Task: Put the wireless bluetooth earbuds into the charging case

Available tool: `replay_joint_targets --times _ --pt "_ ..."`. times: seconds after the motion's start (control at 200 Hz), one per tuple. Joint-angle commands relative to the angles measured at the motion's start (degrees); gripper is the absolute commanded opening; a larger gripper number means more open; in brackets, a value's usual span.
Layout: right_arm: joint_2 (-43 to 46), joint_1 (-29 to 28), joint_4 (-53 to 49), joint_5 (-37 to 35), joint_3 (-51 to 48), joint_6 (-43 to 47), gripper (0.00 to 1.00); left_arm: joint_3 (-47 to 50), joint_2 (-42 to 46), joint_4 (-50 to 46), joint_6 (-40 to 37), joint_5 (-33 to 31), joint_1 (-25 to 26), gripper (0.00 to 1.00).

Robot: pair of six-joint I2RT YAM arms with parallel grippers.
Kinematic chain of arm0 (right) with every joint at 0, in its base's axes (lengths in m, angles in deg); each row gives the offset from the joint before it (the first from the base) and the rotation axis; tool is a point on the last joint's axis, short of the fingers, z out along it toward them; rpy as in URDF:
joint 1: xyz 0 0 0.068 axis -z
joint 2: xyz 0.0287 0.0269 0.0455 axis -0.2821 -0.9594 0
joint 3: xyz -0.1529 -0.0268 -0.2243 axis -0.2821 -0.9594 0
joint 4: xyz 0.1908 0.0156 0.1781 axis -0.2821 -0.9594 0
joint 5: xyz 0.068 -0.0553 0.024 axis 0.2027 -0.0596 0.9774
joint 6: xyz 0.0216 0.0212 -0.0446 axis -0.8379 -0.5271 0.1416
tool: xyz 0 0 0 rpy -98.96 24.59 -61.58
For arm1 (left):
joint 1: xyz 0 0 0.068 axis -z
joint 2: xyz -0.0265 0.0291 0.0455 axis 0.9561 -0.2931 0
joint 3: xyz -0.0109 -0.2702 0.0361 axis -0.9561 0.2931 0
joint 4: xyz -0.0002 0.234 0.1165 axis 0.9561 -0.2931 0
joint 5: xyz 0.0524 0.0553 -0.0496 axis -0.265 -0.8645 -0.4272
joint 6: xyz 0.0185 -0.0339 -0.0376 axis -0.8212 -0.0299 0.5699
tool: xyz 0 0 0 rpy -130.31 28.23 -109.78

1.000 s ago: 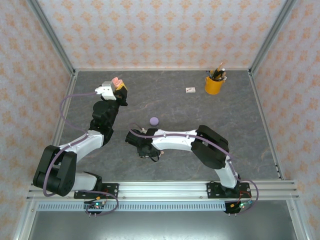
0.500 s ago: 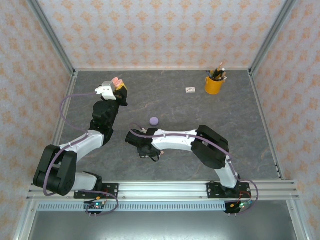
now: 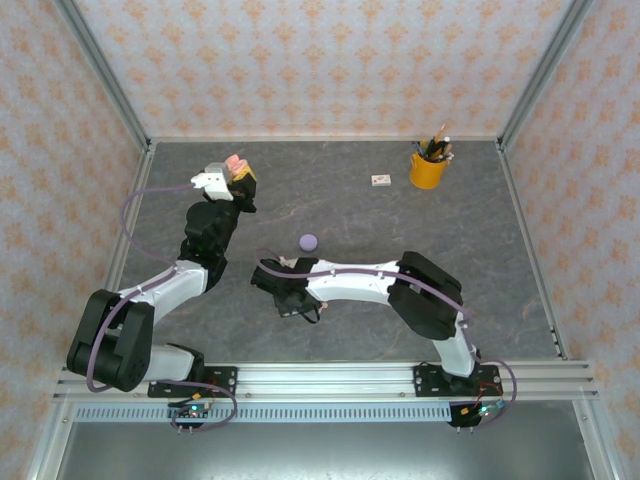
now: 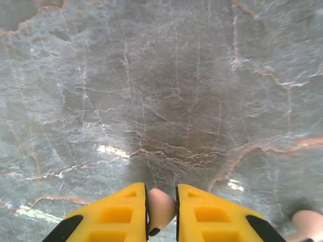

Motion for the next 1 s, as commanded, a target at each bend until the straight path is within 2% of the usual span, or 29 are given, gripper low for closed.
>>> replay_joint_targets --times 0.0,0.275,0.425,0.691,0.996 --pt "4.72 0.19 -0.08 -3.75 -1.5 2.53 0.18 -0.17 0.74 2.05 0.01 1.84 -0.31 0.0" --pt "9.18 3.3 2.32 -4.39 -6.28 4.62 0.17 0.18 2.23 -0.05 0.51 3.87 -0.26 0.0" --pt "10.61 5.0 3.89 -2.49 -8.17 7.67 0.17 -0.33 2.51 -1.14 0.89 4.94 -0.16 0.0" --pt "6.56 4.66 4.6 5.35 -7.05 13.75 0.16 -0.7 1.63 -1.2 1.5 4.89 0.52 0.0" --pt "0.35 3.34 1.31 6.33 -2.43 17.0 0.18 -0.87 1.69 -1.54 1.42 3.91 0.7 0.0"
